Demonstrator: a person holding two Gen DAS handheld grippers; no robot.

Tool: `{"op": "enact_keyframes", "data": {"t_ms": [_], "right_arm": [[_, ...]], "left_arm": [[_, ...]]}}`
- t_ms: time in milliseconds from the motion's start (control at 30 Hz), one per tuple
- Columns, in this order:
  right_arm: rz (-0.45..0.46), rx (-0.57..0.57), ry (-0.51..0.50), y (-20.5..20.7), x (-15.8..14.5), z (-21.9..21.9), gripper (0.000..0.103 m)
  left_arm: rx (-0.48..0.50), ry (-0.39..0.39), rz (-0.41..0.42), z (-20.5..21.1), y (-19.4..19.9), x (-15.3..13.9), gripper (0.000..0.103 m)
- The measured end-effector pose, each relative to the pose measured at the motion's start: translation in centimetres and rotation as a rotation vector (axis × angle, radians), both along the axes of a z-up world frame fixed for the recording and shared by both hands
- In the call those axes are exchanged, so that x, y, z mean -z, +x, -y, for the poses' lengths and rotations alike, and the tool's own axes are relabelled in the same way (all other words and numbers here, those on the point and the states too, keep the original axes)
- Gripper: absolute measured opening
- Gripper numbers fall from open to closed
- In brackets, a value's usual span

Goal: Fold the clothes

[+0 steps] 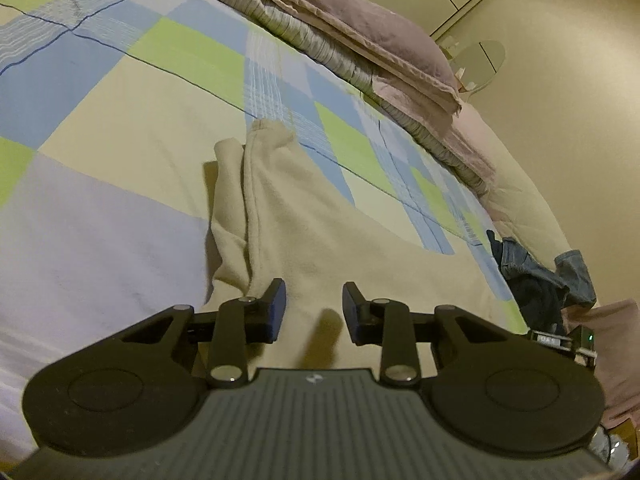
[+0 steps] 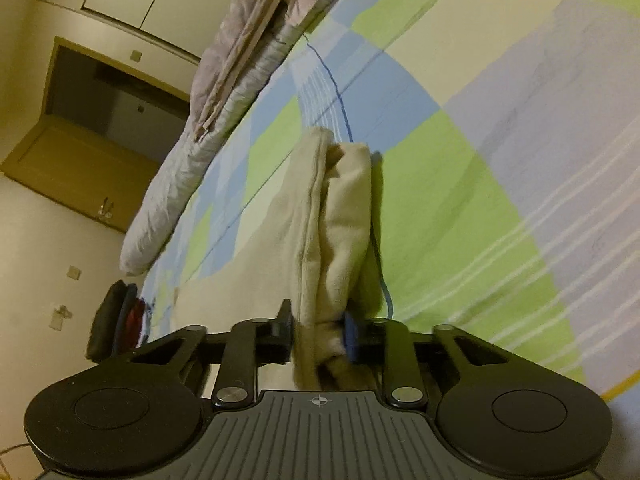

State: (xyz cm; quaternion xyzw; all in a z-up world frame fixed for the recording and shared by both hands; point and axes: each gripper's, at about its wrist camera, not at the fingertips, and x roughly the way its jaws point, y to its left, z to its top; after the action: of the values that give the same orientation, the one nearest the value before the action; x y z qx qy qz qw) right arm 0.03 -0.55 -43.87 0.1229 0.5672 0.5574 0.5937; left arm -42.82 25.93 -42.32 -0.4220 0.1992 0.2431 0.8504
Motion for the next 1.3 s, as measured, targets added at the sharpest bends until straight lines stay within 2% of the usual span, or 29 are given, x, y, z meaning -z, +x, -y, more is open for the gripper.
{"op": "enact_keyframes", "data": {"t_ms": [67,167,267,333,367,433,567,667,733,767,833,900,1000,1067,1167,1200,1267,1300], "right_arm": [[0.035,-0.011,-0.053,-0.2,-0.6,-0.9,0.016],[0.185,-0.042,-0.173,-1.9,-3.2,-2.5,0.015],[0.41,-0.06,-0.298,-5.0,-6.1,-4.7,0.014],[0.648,-0.093,-0.358,-8.9,-8.7,-6.3,0.014],[0.739,-0.105,-0.371,-10.7,-9.5,-6.8,0.014],[0.88,-0.133,-0.363,-15.0,-11.5,-7.8,0.014],[1.091,-0.198,-0.306,-24.5,-13.1,-9.9,0.014],[1.176,-0.283,-0.254,-32.1,-11.4,-11.8,0.014],[1.198,-0.33,-0.254,-35.6,-8.4,-12.7,0.018],[1.2,-0.355,-0.251,-36.7,-6.8,-13.1,0.044],[1.224,-0.395,-0.214,-38.1,-4.9,-12.7,0.072],[1.221,-0.399,-0.159,-38.3,-5.4,-11.5,0.072],[1.075,-0.36,-0.055,-36.1,-8.2,-8.6,0.072],[0.991,-0.278,-0.008,-33.7,-10.0,-6.6,0.072],[0.865,-0.105,-0.022,-28.5,-10.9,-3.3,0.071],[0.813,-0.041,-0.038,-26.4,-10.7,-2.3,0.066],[0.695,0.084,-0.101,-22.2,-9.6,-0.8,0.047],[0.639,0.114,-0.133,-20.7,-8.5,-0.3,0.045]], "left_arm": [[0.004,0.004,-0.019,-0.1,0.4,-0.1,0.024],[-0.011,-0.032,-0.04,-0.5,0.1,-0.4,0.017],[-0.031,-0.05,-0.032,-0.8,-1.0,-1.0,0.016],[-0.047,-0.052,-0.013,-0.7,-2.5,-1.4,0.016],[-0.055,-0.052,-0.003,-0.7,-3.2,-1.6,0.016],[-0.08,-0.062,0.008,-0.6,-4.8,-1.8,0.019],[-0.146,-0.084,0.011,-0.5,-7.7,-1.6,0.02],[-0.177,-0.108,0.033,-0.5,-9.4,-1.6,0.02],[-0.189,-0.116,0.041,-0.3,-10.3,-1.8,0.02],[-0.189,-0.121,0.045,-0.1,-10.6,-1.8,0.02],[-0.186,-0.132,0.051,0.3,-11.1,-2.0,0.02],[-0.177,-0.138,0.067,0.8,-11.3,-2.2,0.021],[-0.139,-0.155,0.122,1.8,-10.4,-2.8,0.023],[-0.101,-0.173,0.162,2.4,-9.4,-3.2,0.024],[-0.042,-0.212,0.201,2.8,-6.8,-3.2,0.029],[-0.027,-0.227,0.205,2.9,-5.8,-3.0,0.029],[-0.003,-0.264,0.215,3.0,-3.9,-2.5,0.03],[0.005,-0.286,0.222,3.0,-2.9,-2.2,0.03]]}}
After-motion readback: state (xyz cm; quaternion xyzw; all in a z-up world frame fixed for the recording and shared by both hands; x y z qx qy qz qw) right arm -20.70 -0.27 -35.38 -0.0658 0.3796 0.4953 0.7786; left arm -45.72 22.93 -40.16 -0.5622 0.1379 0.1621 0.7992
